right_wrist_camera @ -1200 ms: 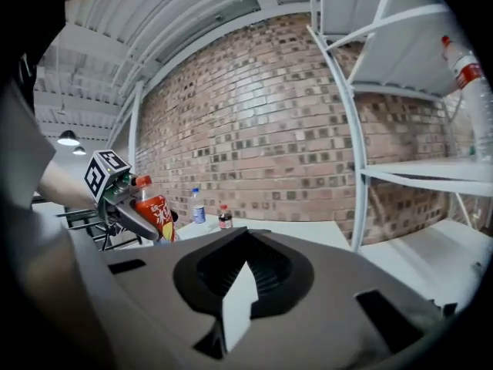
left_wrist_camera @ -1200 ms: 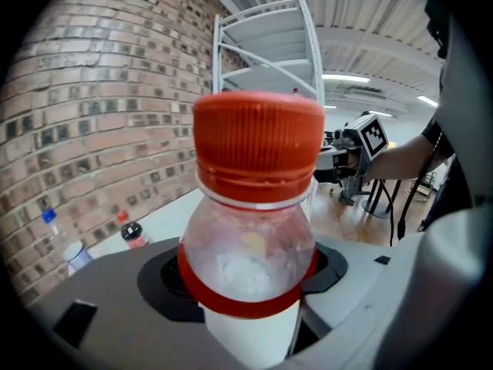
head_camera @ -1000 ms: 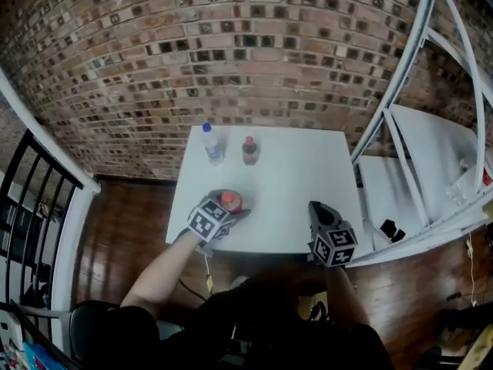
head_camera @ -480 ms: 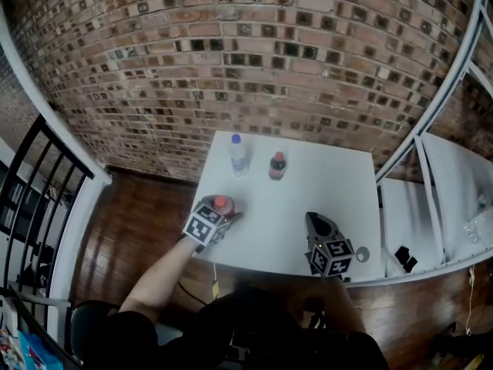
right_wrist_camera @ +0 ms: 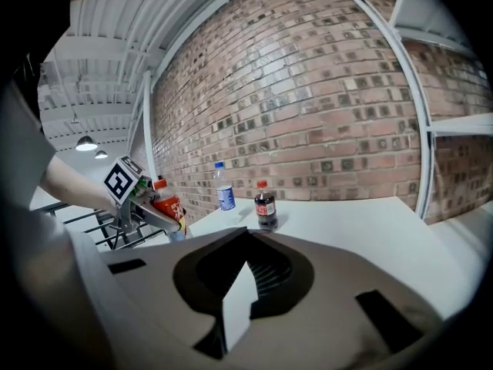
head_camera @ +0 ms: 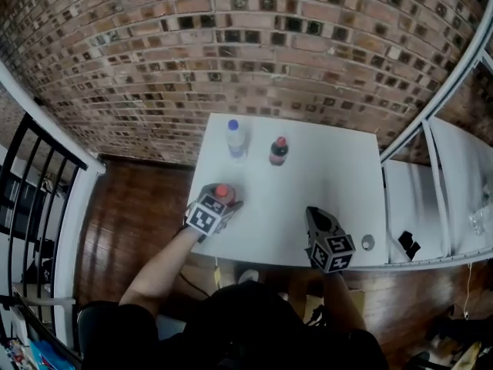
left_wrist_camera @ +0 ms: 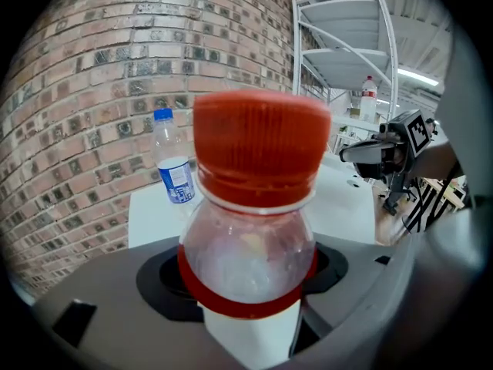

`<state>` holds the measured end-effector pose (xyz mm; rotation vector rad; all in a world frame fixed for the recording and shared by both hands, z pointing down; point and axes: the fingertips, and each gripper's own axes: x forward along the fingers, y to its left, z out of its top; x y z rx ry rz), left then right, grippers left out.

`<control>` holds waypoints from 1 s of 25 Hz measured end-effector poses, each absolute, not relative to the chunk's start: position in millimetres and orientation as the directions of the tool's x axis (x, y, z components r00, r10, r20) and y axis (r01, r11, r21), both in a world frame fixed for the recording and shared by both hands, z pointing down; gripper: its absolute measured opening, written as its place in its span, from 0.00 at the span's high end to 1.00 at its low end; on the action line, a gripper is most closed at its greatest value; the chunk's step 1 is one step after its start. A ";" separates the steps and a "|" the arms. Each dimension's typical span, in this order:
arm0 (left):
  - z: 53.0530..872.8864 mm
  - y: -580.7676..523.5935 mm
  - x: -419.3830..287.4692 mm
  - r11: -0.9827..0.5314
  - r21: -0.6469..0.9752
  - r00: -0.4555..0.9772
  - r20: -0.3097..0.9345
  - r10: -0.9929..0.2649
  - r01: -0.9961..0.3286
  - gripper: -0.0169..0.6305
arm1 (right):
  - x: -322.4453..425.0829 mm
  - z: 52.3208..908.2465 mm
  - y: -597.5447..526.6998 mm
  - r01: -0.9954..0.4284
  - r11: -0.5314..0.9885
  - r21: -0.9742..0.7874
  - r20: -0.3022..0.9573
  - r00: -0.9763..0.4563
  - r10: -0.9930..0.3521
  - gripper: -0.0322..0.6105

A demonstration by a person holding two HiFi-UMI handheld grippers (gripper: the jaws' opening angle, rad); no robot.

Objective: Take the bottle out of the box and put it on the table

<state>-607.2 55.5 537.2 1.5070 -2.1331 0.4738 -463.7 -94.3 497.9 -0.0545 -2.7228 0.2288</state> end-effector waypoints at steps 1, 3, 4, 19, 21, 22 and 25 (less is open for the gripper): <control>539.7 54.4 -607.2 0.333 -0.004 -0.277 0.567 -0.776 -0.943 0.48 | -462.9 499.1 -95.1 0.000 0.986 -0.168 0.398 -0.915 0.068 0.94; 540.8 52.7 -607.8 0.337 0.002 -0.279 0.558 -0.782 -0.941 0.48 | -462.3 501.0 -94.8 -0.003 0.986 -0.169 0.406 -0.912 0.067 0.94; 540.7 52.1 -608.9 0.341 0.006 -0.280 0.555 -0.784 -0.940 0.48 | -462.3 502.0 -94.2 -0.002 0.985 -0.170 0.409 -0.910 0.068 0.94; 536.0 63.5 -606.1 0.367 0.065 -0.294 0.478 -0.828 -0.928 0.30 | -464.7 510.3 -77.6 0.018 0.984 -0.176 0.427 -0.899 0.093 0.94; 530.5 69.2 -607.8 0.379 0.072 -0.307 0.460 -0.833 -0.923 0.30 | -463.8 510.0 -76.2 0.018 0.985 -0.173 0.427 -0.899 0.092 0.94; 528.4 72.3 -608.1 0.381 0.074 -0.309 0.456 -0.835 -0.921 0.30 | -462.9 510.4 -75.3 0.018 0.985 -0.173 0.428 -0.899 0.092 0.94; 515.0 82.4 -606.3 0.378 0.089 -0.309 0.425 -0.851 -0.921 0.31 | -460.7 508.9 -72.2 0.021 0.985 -0.171 0.425 -0.900 0.093 0.94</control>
